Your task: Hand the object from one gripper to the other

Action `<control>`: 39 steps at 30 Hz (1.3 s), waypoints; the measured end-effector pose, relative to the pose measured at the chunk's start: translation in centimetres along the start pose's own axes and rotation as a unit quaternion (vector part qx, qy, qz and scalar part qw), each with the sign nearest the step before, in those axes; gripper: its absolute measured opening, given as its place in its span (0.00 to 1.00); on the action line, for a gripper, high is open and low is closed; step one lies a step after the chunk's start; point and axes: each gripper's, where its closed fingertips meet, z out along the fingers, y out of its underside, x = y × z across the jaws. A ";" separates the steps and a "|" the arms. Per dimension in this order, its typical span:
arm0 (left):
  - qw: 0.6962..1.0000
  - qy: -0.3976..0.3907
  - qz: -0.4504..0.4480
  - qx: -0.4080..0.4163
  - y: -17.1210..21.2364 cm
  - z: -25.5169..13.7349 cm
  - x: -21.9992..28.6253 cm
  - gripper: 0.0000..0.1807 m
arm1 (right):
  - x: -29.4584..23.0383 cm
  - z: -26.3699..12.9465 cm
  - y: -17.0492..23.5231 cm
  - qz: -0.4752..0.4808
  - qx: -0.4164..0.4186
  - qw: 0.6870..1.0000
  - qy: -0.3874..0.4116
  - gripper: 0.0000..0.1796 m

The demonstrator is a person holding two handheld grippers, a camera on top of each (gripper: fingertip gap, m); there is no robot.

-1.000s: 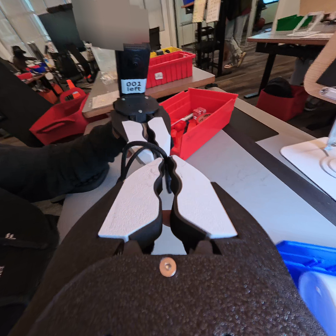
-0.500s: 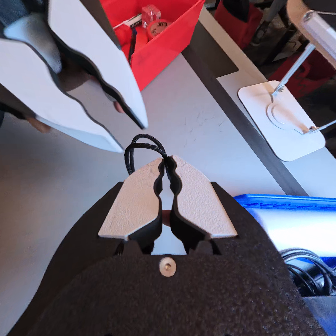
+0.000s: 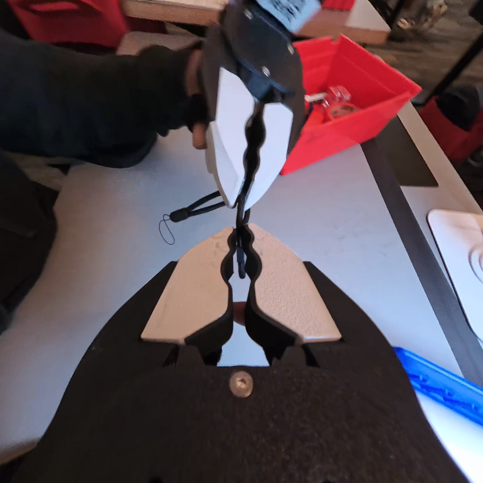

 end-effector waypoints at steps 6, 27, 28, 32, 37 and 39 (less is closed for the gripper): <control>0.998 0.000 -0.037 0.045 -1.0 -0.1 -0.9 0.02 | 2.6 -0.1 -0.2 -0.043 -0.012 0.994 0.103 0.02; 0.989 -0.024 -0.078 0.122 -3.4 -1.6 -1.7 0.02 | 6.6 -0.2 -4.0 -0.272 0.005 0.885 0.377 0.08; 0.989 -0.025 -0.084 0.118 -3.3 -1.6 -1.7 0.02 | 6.5 0.1 -3.9 -0.300 -0.005 0.873 0.385 0.08; 0.987 -0.057 -0.098 0.113 -3.1 -2.1 -2.9 0.02 | 6.8 1.0 -2.9 -0.344 -0.057 0.847 0.402 0.02; 0.967 -0.244 0.046 0.050 -2.6 -3.2 -5.3 0.07 | 8.4 1.0 -1.2 -0.288 -0.121 0.851 0.422 0.02; 0.934 -0.329 0.137 0.013 -2.9 -3.4 -5.8 0.11 | 8.5 1.0 -0.9 -0.272 -0.133 0.853 0.426 0.02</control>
